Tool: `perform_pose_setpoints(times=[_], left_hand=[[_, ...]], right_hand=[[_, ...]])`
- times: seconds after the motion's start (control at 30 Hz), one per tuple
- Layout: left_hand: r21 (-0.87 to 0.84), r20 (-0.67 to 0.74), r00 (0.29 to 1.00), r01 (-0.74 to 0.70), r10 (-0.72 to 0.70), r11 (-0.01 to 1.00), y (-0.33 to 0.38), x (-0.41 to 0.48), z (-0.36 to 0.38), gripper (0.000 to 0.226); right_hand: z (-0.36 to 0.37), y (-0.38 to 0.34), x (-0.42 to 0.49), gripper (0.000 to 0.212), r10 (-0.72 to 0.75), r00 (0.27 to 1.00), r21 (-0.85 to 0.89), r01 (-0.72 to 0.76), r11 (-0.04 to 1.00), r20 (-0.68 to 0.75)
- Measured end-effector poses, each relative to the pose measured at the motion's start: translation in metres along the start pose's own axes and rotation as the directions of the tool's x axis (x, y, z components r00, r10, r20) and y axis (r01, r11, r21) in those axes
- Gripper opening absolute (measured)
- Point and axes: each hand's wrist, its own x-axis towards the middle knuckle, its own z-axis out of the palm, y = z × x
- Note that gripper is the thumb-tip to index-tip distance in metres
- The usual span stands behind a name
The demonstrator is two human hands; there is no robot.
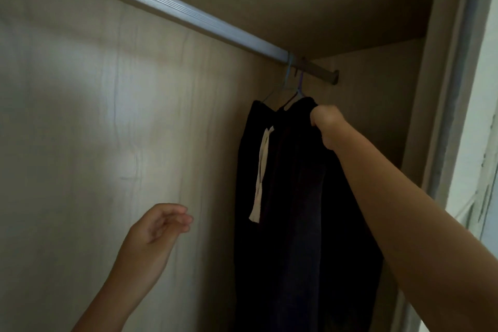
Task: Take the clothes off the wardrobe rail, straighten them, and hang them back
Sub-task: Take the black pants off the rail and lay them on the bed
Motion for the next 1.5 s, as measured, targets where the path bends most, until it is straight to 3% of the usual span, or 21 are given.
perform_pose_setpoints(times=[0.13,0.3,0.43,0.5,0.6,0.77,0.83,0.9,1.1,1.2,1.37,1.5], left_hand=[[0.011,-0.015,1.000,0.000,0.000,1.000,0.000,0.001,-0.006,0.022],[0.066,0.001,1.000,-0.025,0.025,0.998,0.002,0.005,-0.001,0.023],[0.093,0.017,1.000,-0.028,0.026,0.995,-0.001,0.005,0.004,0.020],[0.113,0.027,0.999,-0.025,0.022,0.993,-0.005,0.006,0.008,0.022],[0.143,0.024,0.999,-0.034,0.031,0.989,-0.010,0.004,0.014,0.023],[0.252,0.027,0.997,-0.075,0.070,0.965,-0.025,0.001,0.017,0.019],[0.295,0.017,0.997,-0.076,0.074,0.952,-0.031,0.002,0.018,0.018],[0.373,0.014,0.994,-0.103,0.106,0.922,-0.034,0.004,0.017,0.026],[0.614,0.042,0.972,-0.207,0.231,0.762,-0.036,0.015,0.009,0.043],[0.635,0.089,0.981,-0.191,0.174,0.749,-0.047,0.019,0.006,0.048],[0.585,0.208,0.978,-0.120,-0.006,0.802,-0.070,0.014,0.012,0.047],[0.527,0.266,0.961,-0.077,-0.078,0.847,-0.090,-0.003,0.021,0.032]], right_hand=[[-0.001,-0.002,-0.007,0.016,0.041,0.999,0.169,-0.041,0.985,0.007],[-0.003,-0.003,-0.011,0.034,-0.053,0.999,0.181,0.051,0.982,0.004],[-0.009,0.006,-0.016,0.029,-0.003,1.000,0.276,0.012,0.961,-0.031],[-0.010,0.015,-0.026,0.029,0.023,1.000,0.336,-0.020,0.942,-0.006],[-0.013,0.036,-0.053,0.046,-0.010,0.999,0.405,-0.006,0.914,0.037],[-0.021,0.094,-0.092,0.018,-0.032,0.985,0.468,-0.053,0.882,0.171],[-0.025,0.115,-0.101,0.025,-0.007,0.977,0.476,-0.097,0.874,0.212],[-0.032,0.134,-0.111,0.041,0.021,0.972,0.480,-0.135,0.867,0.236],[-0.059,0.179,-0.145,0.030,0.052,0.956,0.515,-0.200,0.833,0.288],[-0.071,0.198,-0.161,0.021,0.047,0.932,0.511,-0.239,0.825,0.359],[-0.090,0.233,-0.181,0.045,0.083,0.920,0.473,-0.272,0.838,0.382],[-0.106,0.240,-0.204,0.022,0.198,0.943,0.432,-0.301,0.850,0.267]])
